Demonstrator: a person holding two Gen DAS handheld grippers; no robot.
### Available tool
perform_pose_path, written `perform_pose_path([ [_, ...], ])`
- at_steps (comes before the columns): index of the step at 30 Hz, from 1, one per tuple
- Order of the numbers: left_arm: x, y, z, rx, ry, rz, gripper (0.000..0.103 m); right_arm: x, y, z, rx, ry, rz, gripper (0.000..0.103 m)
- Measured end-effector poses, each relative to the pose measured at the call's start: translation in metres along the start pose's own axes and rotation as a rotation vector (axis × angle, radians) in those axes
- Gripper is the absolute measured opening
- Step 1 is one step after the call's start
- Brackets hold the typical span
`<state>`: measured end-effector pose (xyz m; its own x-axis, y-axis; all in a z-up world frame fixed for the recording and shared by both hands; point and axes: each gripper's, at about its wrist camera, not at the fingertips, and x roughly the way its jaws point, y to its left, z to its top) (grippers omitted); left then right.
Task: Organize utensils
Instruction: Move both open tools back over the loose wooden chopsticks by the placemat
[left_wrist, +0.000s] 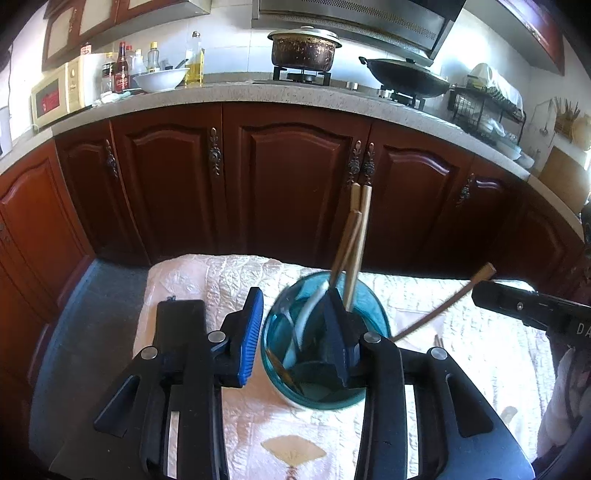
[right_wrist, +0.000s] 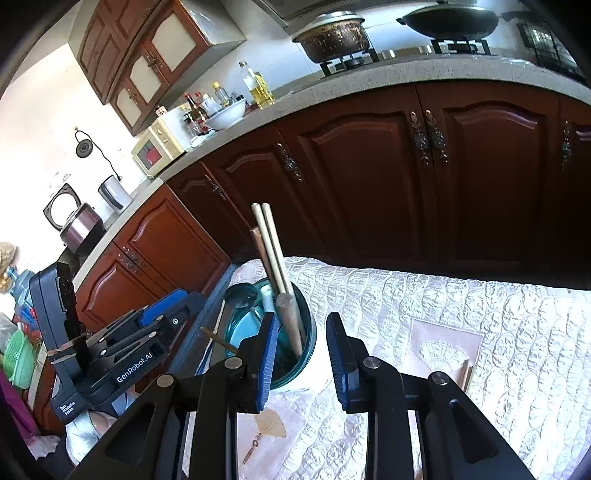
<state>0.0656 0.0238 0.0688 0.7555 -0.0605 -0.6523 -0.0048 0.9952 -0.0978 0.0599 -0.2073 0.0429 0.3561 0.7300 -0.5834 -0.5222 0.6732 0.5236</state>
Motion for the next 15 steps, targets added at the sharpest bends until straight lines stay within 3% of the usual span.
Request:
perform_pose_path([
  [5,-0.014,-0.011,-0.007,0.007,-0.008,-0.017,0.034,-0.019,0.006,-0.009,-0.010,-0.023,0.001,0.025],
  [15,-0.032,-0.042,-0.025,0.036,-0.009,-0.061,0.035,-0.059,0.004,-0.044,-0.034,-0.069,-0.082,0.025],
])
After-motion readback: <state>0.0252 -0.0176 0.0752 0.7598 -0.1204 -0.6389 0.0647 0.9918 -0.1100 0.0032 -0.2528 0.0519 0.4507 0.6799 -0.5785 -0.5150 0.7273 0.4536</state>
